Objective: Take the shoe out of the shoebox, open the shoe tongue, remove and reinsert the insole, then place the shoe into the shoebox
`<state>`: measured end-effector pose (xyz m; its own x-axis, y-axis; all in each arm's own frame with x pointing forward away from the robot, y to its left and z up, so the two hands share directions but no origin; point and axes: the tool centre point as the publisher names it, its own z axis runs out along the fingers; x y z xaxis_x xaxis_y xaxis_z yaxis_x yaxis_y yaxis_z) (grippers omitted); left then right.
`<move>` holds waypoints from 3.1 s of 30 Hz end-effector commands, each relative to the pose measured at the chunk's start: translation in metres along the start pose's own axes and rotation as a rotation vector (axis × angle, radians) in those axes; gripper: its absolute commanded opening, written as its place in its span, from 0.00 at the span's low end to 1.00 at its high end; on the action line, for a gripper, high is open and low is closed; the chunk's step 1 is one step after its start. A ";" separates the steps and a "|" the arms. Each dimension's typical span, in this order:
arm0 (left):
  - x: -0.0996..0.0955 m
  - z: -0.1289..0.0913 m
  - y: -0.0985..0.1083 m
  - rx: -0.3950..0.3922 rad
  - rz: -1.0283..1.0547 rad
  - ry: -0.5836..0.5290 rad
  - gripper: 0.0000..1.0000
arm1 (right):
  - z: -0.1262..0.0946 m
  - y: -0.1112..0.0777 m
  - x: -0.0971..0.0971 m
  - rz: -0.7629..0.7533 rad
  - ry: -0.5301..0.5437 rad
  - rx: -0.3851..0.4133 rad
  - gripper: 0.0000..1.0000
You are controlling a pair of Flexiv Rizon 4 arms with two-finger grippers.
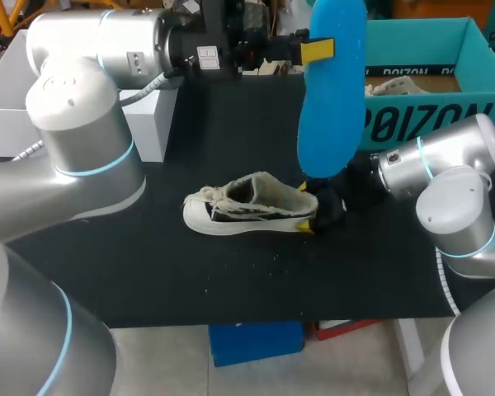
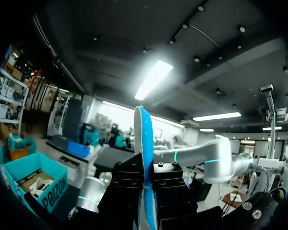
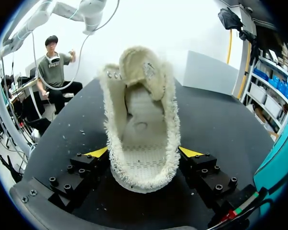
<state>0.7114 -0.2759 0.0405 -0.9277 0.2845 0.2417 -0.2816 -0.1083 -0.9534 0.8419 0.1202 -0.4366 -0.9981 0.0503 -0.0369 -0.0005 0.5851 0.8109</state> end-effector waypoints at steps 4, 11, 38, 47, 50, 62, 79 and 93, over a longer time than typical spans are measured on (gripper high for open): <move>-0.001 0.001 0.000 -0.001 0.001 0.001 0.00 | -0.030 0.000 -0.005 -0.024 0.001 0.135 1.00; -0.001 0.001 0.000 -0.001 0.001 0.001 0.00 | -0.042 -0.004 -0.003 -0.015 0.054 0.355 1.00; -0.001 0.001 0.000 -0.001 0.001 0.001 0.00 | -0.040 0.026 0.001 -0.029 0.011 0.741 1.00; -0.001 0.001 0.000 -0.001 0.001 0.001 0.00 | -0.035 0.033 -0.001 -0.042 -0.004 0.799 1.00; -0.001 0.001 0.000 -0.001 0.001 0.001 0.00 | -0.032 0.034 -0.001 -0.054 0.000 0.826 1.00; -0.001 0.001 0.000 -0.001 0.001 0.001 0.00 | -0.027 0.034 -0.001 -0.082 0.023 0.892 1.00; -0.001 0.001 0.000 -0.001 0.001 0.001 0.00 | -0.028 0.038 -0.002 -0.119 0.026 0.705 1.00; -0.001 0.001 0.000 -0.001 0.001 0.001 0.00 | -0.033 0.023 -0.003 -0.065 0.016 0.221 1.00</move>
<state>0.7125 -0.2761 0.0409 -0.9270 0.2871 0.2416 -0.2815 -0.1067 -0.9536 0.8469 0.1159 -0.3942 -0.9979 -0.0212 -0.0612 -0.0456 0.9003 0.4328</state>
